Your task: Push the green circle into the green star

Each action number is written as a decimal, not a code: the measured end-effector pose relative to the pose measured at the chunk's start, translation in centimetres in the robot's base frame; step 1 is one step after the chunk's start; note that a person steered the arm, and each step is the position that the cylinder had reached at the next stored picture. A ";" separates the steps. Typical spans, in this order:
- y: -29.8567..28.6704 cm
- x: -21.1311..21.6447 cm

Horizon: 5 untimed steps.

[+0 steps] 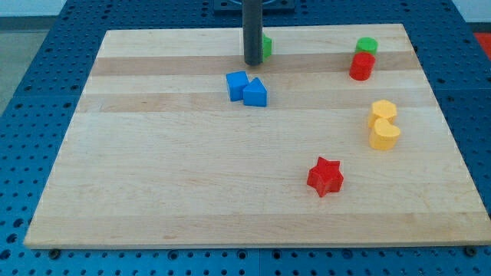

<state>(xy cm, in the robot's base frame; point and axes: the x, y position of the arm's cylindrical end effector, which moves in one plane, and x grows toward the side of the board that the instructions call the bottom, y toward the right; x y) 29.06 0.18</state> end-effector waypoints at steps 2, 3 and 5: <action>9.9 -1.9; 11.1 -6.4; 27.3 -6.3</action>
<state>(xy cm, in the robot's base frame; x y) 22.72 27.46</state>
